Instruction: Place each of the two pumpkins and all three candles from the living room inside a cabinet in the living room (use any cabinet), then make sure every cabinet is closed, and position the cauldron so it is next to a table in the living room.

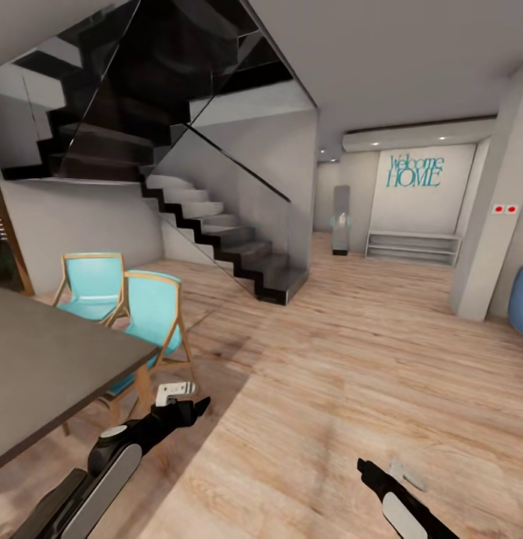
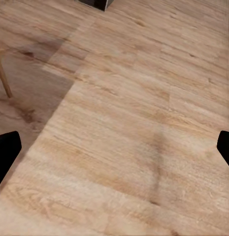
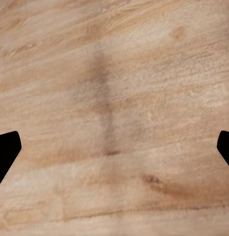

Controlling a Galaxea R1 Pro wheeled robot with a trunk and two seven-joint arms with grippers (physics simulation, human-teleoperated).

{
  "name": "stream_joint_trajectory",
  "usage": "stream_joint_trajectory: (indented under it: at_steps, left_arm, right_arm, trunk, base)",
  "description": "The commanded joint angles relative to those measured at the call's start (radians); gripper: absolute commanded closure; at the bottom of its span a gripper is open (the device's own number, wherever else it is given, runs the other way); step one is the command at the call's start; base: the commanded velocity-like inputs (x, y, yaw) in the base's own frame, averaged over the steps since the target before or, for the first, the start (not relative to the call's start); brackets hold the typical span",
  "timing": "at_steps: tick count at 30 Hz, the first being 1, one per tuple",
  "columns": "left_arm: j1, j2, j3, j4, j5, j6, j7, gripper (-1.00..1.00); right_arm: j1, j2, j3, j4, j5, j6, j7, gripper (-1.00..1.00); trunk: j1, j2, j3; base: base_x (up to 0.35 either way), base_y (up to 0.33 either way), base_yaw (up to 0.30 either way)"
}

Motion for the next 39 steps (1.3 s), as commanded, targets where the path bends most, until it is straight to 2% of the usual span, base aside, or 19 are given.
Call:
stream_joint_trajectory:
  at_steps: [1, 9, 15, 35, 39]
  left_arm:
    - [-0.001, 0.001, -0.002, -0.002, 0.010, 0.002, 0.010, -1.00]
    - [-0.001, 0.001, -0.002, -0.002, 0.010, 0.001, 0.008, -1.00]
    - [-0.001, 0.001, -0.003, -0.002, 0.006, 0.001, 0.007, -1.00]
    - [-0.001, 0.000, -0.006, -0.005, 0.006, 0.002, 0.006, -1.00]
    - [-0.001, -0.017, -0.008, -0.007, 0.004, 0.002, 0.006, -1.00]
  right_arm:
    - [-0.001, -0.001, 0.008, -0.002, -0.010, -0.002, -0.001, -1.00]
    - [-0.001, 0.002, 0.005, -0.002, -0.020, 0.022, 0.088, -1.00]
    - [-0.001, 0.001, 0.004, -0.002, -0.020, 0.103, 0.095, -1.00]
    - [-0.001, 0.003, 0.003, 0.038, -0.025, 0.097, 0.093, -1.00]
    - [-0.001, 0.003, 0.003, 0.039, -0.024, 0.095, 0.095, -1.00]
  trunk:
    - [0.000, -0.001, 0.000]
    - [0.000, -0.001, -0.001]
    - [0.000, -0.001, -0.011]
    - [0.000, -0.001, -0.040]
    - [0.000, -0.001, -0.043]
  base:
    - [0.307, 0.158, -0.259]
    - [0.317, 0.112, -0.176]
    - [0.329, 0.005, -0.015]
    - [0.249, 0.000, -0.036]
    - [0.294, 0.000, -0.104]
